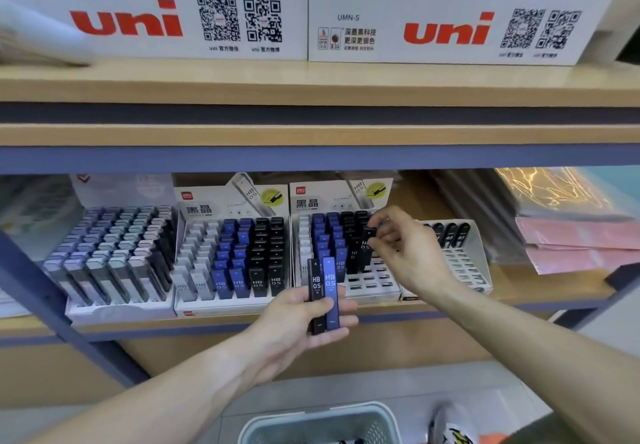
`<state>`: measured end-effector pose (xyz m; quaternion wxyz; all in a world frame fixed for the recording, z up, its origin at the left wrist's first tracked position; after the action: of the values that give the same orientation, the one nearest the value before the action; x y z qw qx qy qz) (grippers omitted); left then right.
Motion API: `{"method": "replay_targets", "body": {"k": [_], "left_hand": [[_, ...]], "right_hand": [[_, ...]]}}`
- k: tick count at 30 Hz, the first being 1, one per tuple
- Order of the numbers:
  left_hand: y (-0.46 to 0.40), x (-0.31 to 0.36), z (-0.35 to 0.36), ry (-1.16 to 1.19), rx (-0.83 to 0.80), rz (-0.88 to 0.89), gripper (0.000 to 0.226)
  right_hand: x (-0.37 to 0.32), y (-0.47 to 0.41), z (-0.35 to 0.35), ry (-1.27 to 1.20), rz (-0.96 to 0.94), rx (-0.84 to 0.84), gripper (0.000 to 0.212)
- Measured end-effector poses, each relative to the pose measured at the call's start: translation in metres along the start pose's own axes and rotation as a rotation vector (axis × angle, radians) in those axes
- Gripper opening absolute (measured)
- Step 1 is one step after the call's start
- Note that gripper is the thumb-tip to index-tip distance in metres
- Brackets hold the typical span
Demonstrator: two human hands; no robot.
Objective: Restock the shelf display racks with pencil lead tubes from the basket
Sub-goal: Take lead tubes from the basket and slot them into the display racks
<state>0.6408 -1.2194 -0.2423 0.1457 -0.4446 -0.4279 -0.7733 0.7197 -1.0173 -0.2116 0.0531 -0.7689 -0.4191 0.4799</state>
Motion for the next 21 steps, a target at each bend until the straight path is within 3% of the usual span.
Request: {"method": "replay_targets", "body": {"k": [21], "left_hand": [[-0.0023,0.0026,0.0059,0.014,0.001,-0.009,0.028]], "right_hand": [[0.0078,0.0042,0.0082,0.002,-0.101,-0.165,0.021]]}}
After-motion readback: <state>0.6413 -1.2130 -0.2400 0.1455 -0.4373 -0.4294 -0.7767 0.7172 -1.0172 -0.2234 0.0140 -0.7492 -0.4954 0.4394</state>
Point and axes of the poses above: each hand's wrist, its own y-axis away from the middle knuckle, its own z-axis out of the palm, x = y × z, the point moved 1 cm from there along -y, towards the middle knuckle, and after that the axes turned 15 degrees about x, right-handed, at the moved point
